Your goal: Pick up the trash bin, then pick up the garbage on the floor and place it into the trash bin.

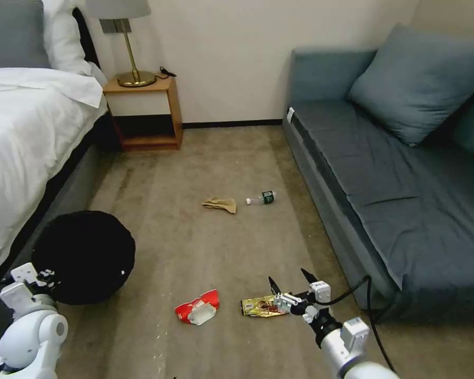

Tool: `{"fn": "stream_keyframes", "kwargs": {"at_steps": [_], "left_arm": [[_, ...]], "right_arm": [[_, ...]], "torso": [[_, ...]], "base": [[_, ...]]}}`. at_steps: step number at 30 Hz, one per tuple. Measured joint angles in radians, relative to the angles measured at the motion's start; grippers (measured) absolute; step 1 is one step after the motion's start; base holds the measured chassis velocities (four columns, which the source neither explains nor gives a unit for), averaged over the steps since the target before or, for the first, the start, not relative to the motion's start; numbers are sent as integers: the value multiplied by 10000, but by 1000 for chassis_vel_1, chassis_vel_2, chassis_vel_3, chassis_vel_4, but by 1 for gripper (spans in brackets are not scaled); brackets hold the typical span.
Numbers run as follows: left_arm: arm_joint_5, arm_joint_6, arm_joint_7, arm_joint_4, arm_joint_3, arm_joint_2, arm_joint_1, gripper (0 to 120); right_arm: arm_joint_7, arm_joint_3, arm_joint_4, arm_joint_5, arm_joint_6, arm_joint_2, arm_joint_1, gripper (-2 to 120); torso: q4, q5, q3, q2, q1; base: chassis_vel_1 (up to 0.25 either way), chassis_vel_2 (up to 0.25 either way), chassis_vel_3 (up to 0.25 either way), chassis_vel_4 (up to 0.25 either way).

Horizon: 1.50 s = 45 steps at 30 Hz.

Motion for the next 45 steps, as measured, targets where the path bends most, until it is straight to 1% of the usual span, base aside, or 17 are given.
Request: {"fn": "stream_keyframes", "kwargs": {"at_steps": [3,4,7,8,11,12,13,16,17,20,25,28,31,32,36,40,45], "left_arm": [[101,-64,30,170,6,100,2,1],[101,-64,30,170,6,100,2,1],[234,-72,57,316,-7,52,-38,1],[234,-72,57,316,-7,52,-38,1],[444,-66,72,298,-41,-168,-26,1],[444,-66,72,298,-41,-168,-26,1],[524,-50,72,224,-53,-251,7,1],[755,-6,76,-159,-132,-471,172,1],[755,-6,76,-159,-132,-471,172,1],[927,5,83,-528,-192,-587,435,1],[1400,-102,80,-725,-224,-600,727,1],[1609,-107,61,-811,-243,-635,834,1],[1837,-108,17,-1169,-268,-802,1063,1],[1837,-108,17,-1169,-268,-802,1063,1],[2012,-100,-41,-1877,-248,-1091,1570,1],[2100,-76,-50,-2359,-222,-1404,1847,1],[2180,-117,-68,-2501,-215,-1694,1938,1]], "right_arm": [[-331,-737,-798,-181,51,-866,1029,100],[-331,-737,-798,-181,51,-866,1029,100],[-661,-2078,-1919,-428,153,-1550,2411,100],[-661,-2078,-1919,-428,153,-1550,2411,100],[-1254,-4057,-3241,-640,204,-1724,4468,100],[-1254,-4057,-3241,-640,204,-1724,4468,100],[-1359,-4666,-3600,-662,211,-1671,5064,100],[-1570,-6509,-4748,-660,221,-1185,6944,100],[-1570,-6509,-4748,-660,221,-1185,6944,100],[-1790,-8122,-5900,-613,286,-461,8557,100],[-1976,-9491,-7197,-622,542,436,9592,100],[-2206,-10007,-7708,-653,649,799,9868,100],[-2665,-10585,-8739,-799,816,1589,10131,100],[-2665,-10585,-8739,-799,816,1589,10131,100],[-2746,-11152,-9987,-958,1205,2642,10159,100],[-2831,-11403,-10739,-1196,1381,3230,10135,100],[-2972,-11400,-11637,-1641,1594,3656,10120,100]], "torso": [[2,-1,0,0,0],[2,-1,0,0,0],[2,-3,1,0,0],[2,-3,1,0,0],[1,0,1,-1,0],[1,0,1,-1,0],[3,-5,1,0,0],[2,-1,1,0,0],[2,-1,1,0,0],[4,-2,1,-1,0],[4,-3,1,-1,0],[3,-6,1,-1,0],[1,-5,0,-1,1],[1,-5,0,-1,1],[2,-3,1,-1,0],[4,-2,0,0,0],[0,-3,0,-1,0]], "base": [[0,0,0,0],[0,0,0,0],[0,0,0,0],[0,0,0,0],[0,0,0,0],[0,0,0,0],[0,0,0,0],[0,0,0,0],[0,0,0,0],[0,0,0,0],[0,0,0,0],[0,0,0,0],[0,0,0,0],[0,0,0,0],[0,0,0,0],[0,0,0,0],[0,0,0,0]]}}
